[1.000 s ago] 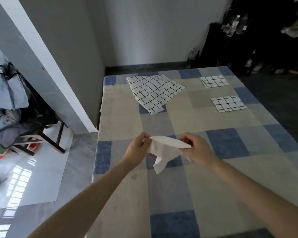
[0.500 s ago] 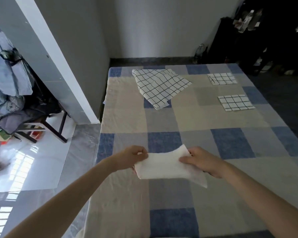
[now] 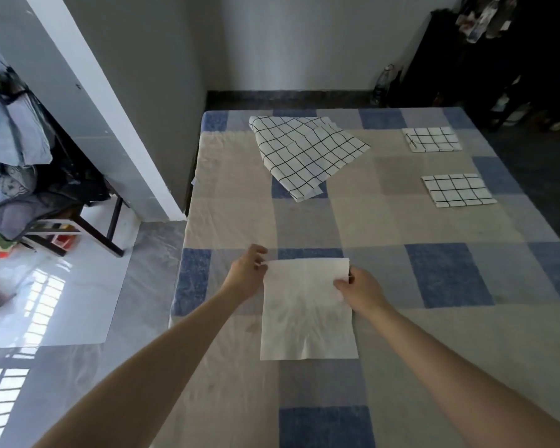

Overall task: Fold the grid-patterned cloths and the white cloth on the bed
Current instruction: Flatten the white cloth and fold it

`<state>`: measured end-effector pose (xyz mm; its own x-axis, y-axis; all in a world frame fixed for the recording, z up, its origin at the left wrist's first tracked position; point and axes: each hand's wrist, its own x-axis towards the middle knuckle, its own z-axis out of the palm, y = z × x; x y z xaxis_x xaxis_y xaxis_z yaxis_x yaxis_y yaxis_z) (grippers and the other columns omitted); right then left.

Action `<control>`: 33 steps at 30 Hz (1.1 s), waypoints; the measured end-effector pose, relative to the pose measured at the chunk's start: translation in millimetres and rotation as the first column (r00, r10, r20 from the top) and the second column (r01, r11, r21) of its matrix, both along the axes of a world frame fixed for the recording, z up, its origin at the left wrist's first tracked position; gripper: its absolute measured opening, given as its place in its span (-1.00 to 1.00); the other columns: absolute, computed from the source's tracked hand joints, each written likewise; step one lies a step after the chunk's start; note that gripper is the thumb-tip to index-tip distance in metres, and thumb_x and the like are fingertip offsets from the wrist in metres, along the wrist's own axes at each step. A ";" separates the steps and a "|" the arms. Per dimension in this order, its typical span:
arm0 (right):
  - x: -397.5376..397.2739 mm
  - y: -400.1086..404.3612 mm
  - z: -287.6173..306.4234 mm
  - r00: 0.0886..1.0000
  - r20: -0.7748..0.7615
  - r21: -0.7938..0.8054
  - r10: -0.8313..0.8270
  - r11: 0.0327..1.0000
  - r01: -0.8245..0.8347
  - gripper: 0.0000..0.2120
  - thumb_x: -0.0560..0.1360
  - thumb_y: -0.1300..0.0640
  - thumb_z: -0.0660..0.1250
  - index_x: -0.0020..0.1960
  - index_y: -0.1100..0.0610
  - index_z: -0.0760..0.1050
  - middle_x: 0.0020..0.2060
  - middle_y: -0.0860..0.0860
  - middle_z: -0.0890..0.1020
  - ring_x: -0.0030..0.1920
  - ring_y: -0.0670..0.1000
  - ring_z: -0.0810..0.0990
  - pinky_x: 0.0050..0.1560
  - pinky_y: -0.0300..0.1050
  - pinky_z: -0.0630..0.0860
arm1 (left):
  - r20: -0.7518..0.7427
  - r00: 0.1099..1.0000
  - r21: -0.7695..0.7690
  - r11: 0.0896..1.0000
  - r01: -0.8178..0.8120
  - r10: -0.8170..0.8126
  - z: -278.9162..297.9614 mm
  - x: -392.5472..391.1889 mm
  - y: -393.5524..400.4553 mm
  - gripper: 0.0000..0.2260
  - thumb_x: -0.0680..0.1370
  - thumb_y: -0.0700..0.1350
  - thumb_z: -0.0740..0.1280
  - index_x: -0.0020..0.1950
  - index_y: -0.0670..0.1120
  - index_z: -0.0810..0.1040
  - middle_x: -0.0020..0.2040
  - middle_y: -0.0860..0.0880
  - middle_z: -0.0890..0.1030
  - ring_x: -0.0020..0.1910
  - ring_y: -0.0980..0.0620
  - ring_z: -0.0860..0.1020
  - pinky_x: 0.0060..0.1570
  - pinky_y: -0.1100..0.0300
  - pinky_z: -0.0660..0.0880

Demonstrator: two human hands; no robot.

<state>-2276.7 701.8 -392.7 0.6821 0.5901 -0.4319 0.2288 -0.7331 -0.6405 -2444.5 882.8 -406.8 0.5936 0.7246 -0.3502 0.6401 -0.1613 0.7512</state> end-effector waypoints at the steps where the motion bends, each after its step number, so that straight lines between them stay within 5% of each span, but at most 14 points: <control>1: -3.2 2.2 -0.7 0.996 0.074 0.010 -0.042 0.999 0.041 -0.74 0.51 0.16 0.32 0.17 0.21 0.46 0.08 0.13 0.58 0.01 0.11 0.56 -0.01 -0.02 0.51 | 0.000 1.000 0.108 0.994 -0.022 0.022 -0.5 -0.6 -5.5 -0.75 0.60 -0.20 0.25 0.27 -0.05 0.42 0.22 -0.07 0.47 0.15 -0.07 0.49 0.08 0.10 0.51; 3: -12.8 -1.6 -4.6 0.952 0.300 0.072 -0.063 0.996 0.044 -0.59 0.49 0.22 0.32 0.30 0.19 0.33 0.21 0.15 0.44 0.17 0.15 0.46 0.10 0.02 0.48 | -0.013 0.997 0.307 0.949 0.077 -0.077 0.6 -8.3 -25.2 -0.74 0.62 -0.15 0.23 0.31 0.01 0.37 0.31 0.03 0.38 0.26 0.02 0.40 0.22 0.16 0.42; 6: -36.3 -19.6 -19.3 0.834 0.524 0.099 0.172 0.960 -0.260 -0.48 0.51 0.19 0.30 0.43 0.14 0.23 0.40 0.11 0.31 0.38 0.11 0.32 0.30 0.05 0.41 | -0.090 0.889 0.377 0.810 0.448 -0.450 -7.7 -35.1 -56.9 -0.71 0.64 -0.04 0.16 0.37 0.09 0.32 0.40 0.13 0.28 0.37 0.12 0.29 0.35 0.16 0.34; 10: -56.3 -53.4 -47.4 0.619 0.452 -0.191 0.642 0.748 -0.636 -0.42 0.63 -0.05 0.03 0.57 -0.02 -0.10 0.56 -0.08 -0.13 0.54 -0.09 -0.15 0.52 -0.03 -0.08 | -0.298 0.620 0.360 0.516 0.777 -0.726 -34.0 -74.6 -76.5 -0.51 0.65 0.15 -0.01 0.58 0.12 -0.01 0.59 0.12 -0.08 0.55 0.13 -0.16 0.51 0.02 -0.19; 12: -52.3 -71.7 -61.4 0.533 0.439 -0.297 0.723 0.677 -0.674 -0.43 0.63 -0.13 -0.06 0.58 -0.05 -0.16 0.55 -0.13 -0.22 0.53 -0.12 -0.25 0.50 0.02 -0.14 | -0.360 0.577 0.377 0.451 0.809 -0.733 -43.8 -86.9 -77.7 -0.45 0.65 0.22 -0.03 0.59 0.10 -0.10 0.59 0.11 -0.17 0.54 0.12 -0.25 0.46 -0.08 -0.30; 15: -44.3 -86.8 -64.8 0.552 0.450 -0.351 0.702 0.708 -0.613 -0.42 0.61 -0.14 0.00 0.58 -0.03 -0.04 0.56 -0.12 -0.09 0.55 -0.07 -0.05 0.45 0.06 -0.02 | -0.352 0.633 0.456 0.464 0.759 -0.690 -46.8 -95.3 -73.9 -0.49 0.61 0.25 0.07 0.53 0.12 0.19 0.58 0.10 0.09 0.56 0.10 -0.01 0.51 -0.08 -0.05; 17: -43.4 -91.3 -62.2 0.613 0.457 -0.354 0.644 0.764 -0.539 -0.43 0.58 -0.13 0.01 0.56 -0.02 0.06 0.55 -0.13 0.01 0.53 -0.06 0.09 0.44 0.03 0.01 | -0.285 0.688 0.539 0.482 0.691 -0.667 -42.1 -94.5 -69.5 -0.67 0.55 0.20 0.21 0.26 0.13 0.47 0.42 0.11 0.41 0.42 0.12 0.30 0.40 0.02 0.33; 19: -46.6 -93.2 -59.8 0.676 0.464 -0.358 0.572 0.820 -0.448 -0.41 0.57 -0.16 -0.06 0.55 0.01 0.09 0.55 -0.11 0.05 0.52 -0.07 0.10 0.45 0.03 0.03 | -0.235 0.717 0.594 0.487 0.640 -0.656 -36.7 -92.1 -67.3 -0.83 0.49 0.13 0.34 0.03 0.12 0.55 0.26 0.13 0.55 0.27 0.14 0.45 0.25 0.12 0.47; 22: -56.4 -89.7 -55.7 0.740 0.465 -0.337 0.486 0.870 -0.360 -0.35 0.54 -0.18 -0.13 0.56 0.07 0.04 0.55 -0.05 0.03 0.54 -0.05 0.00 0.47 0.11 0.02 | -0.255 0.714 0.627 0.451 0.635 -0.652 -30.7 -89.2 -69.8 -0.89 0.45 0.10 0.36 -0.07 0.12 0.56 0.19 0.12 0.60 0.19 0.11 0.54 0.22 0.18 0.47; 26: -80.7 -73.2 -41.4 0.653 0.422 -0.253 0.629 0.773 -0.581 -0.39 0.59 -0.15 -0.02 0.57 0.03 -0.06 0.55 -0.09 -0.08 0.55 -0.05 -0.10 0.51 -0.04 -0.22 | -0.350 0.689 0.585 0.426 0.690 -0.635 -22.1 -82.9 -76.9 -0.75 0.40 0.20 0.28 -0.04 0.10 0.55 0.12 0.09 0.62 0.10 0.07 0.59 0.09 0.15 0.55; 29: -93.5 -66.8 -41.1 0.625 0.374 -0.257 0.685 0.725 -0.640 -0.39 0.61 -0.15 0.02 0.57 0.01 -0.07 0.56 -0.10 -0.07 0.55 -0.07 -0.11 0.48 -0.09 -0.27 | -0.409 0.677 0.544 0.432 0.720 -0.612 -21.3 -75.8 -80.2 -0.82 0.39 0.03 0.44 -0.06 0.03 0.59 0.09 0.03 0.63 0.03 0.03 0.62 -0.01 0.12 0.58; 33: -91.9 -68.8 -42.5 0.655 0.381 -0.255 0.653 0.755 -0.604 -0.35 0.54 -0.23 0.08 0.56 -0.03 0.06 0.55 -0.10 0.03 0.54 -0.07 0.03 0.49 -0.08 -0.16 | -0.437 0.671 0.472 0.482 0.738 -0.599 -11.8 -68.4 -82.9 -0.85 0.54 -0.08 0.23 0.05 -0.05 0.55 0.09 -0.01 0.59 0.02 -0.04 0.56 0.02 0.09 0.51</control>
